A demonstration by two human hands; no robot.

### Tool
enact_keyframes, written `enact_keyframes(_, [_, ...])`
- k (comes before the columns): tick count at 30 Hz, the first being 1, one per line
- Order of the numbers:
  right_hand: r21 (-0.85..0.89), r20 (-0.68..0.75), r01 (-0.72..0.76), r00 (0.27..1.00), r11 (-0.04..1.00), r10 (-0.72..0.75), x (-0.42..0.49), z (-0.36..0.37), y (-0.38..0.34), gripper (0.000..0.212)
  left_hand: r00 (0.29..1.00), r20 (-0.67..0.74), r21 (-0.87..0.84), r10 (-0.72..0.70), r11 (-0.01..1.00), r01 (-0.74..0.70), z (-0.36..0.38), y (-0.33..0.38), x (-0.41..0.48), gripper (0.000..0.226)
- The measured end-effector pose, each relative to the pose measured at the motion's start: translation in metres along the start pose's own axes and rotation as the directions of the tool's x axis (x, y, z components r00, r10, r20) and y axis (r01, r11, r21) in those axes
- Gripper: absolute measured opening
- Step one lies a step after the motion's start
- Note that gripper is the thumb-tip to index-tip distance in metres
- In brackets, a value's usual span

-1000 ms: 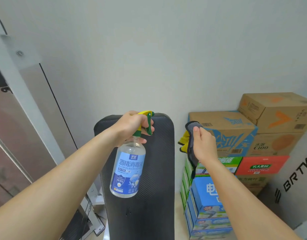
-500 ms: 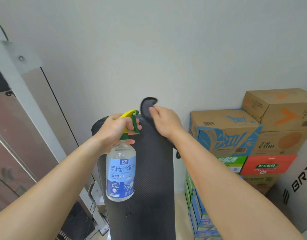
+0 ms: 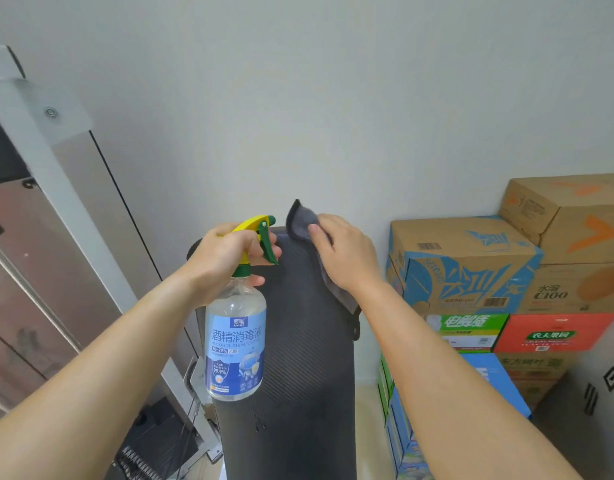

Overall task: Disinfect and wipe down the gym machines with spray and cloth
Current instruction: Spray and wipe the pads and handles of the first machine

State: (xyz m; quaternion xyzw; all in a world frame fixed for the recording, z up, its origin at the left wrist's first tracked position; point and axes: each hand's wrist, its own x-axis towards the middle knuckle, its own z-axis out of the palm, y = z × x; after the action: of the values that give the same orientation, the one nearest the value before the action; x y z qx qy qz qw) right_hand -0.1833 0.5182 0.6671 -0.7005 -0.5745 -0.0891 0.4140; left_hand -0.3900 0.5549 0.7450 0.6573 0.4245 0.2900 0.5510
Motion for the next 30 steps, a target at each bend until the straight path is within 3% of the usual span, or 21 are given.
enact_keyframes(5, [0.317, -0.146, -0.166, 0.964, 0.934, 0.221, -0.037, 0.026, 0.001, 0.04, 1.0, 0.008, 0.018, 0.006, 1.0, -0.006, 0.004, -0.009, -0.004, 0.03])
enact_keyframes(9, [0.446, -0.07, -0.416, 0.867, 0.792, 0.494, -0.086, 0.042, 0.005, 0.037, 1.0, 0.007, 0.006, -0.005, 1.0, 0.005, 0.006, -0.016, -0.008, 0.031])
enact_keyframes(12, [0.467, 0.005, -0.495, 0.831, 0.733, 0.557, -0.1, 0.04, 0.001, 0.034, 1.0, 0.023, 0.02, 0.002, 1.0, -0.002, 0.006, -0.018, -0.008, 0.031])
enact_keyframes(14, [0.471, -0.01, -0.478, 0.837, 0.741, 0.547, -0.08, 0.028, -0.007, 0.037, 0.999, 0.032, 0.019, 0.007, 1.0, -0.007, 0.006, -0.017, -0.008, 0.031])
enact_keyframes(16, [0.423, -0.067, -0.388, 0.888, 0.819, 0.455, -0.045, 0.012, -0.016, 0.035, 1.0, 0.026, -0.001, 0.011, 1.0, -0.011, 0.005, -0.015, -0.008, 0.031])
enact_keyframes(19, [0.077, -0.032, -0.168, 0.985, 0.983, 0.171, 0.001, -0.001, -0.023, 0.035, 1.0, 0.026, -0.042, 0.012, 0.999, -0.011, 0.004, -0.013, -0.009, 0.032])
enact_keyframes(21, [-0.085, 0.007, -0.058, 0.998, 0.995, 0.059, 0.009, 0.003, -0.017, 0.035, 1.0, 0.028, -0.064, 0.013, 0.998, -0.012, 0.003, -0.013, -0.009, 0.033])
enact_keyframes(24, [0.029, -0.138, -0.031, 0.99, 0.999, 0.035, -0.017, 0.018, -0.008, 0.036, 1.0, 0.026, -0.075, 0.013, 0.997, -0.011, -0.004, -0.021, -0.012, 0.034])
enact_keyframes(27, [0.288, -0.267, -0.164, 0.932, 0.943, 0.244, -0.053, 0.038, -0.006, 0.042, 0.999, 0.03, -0.058, -0.014, 0.998, 0.015, -0.015, -0.037, -0.017, 0.035])
enact_keyframes(30, [0.375, -0.187, -0.414, 0.843, 0.829, 0.505, -0.082, 0.055, -0.007, 0.039, 0.999, 0.007, -0.079, -0.052, 0.996, 0.052, -0.031, -0.057, -0.022, 0.035])
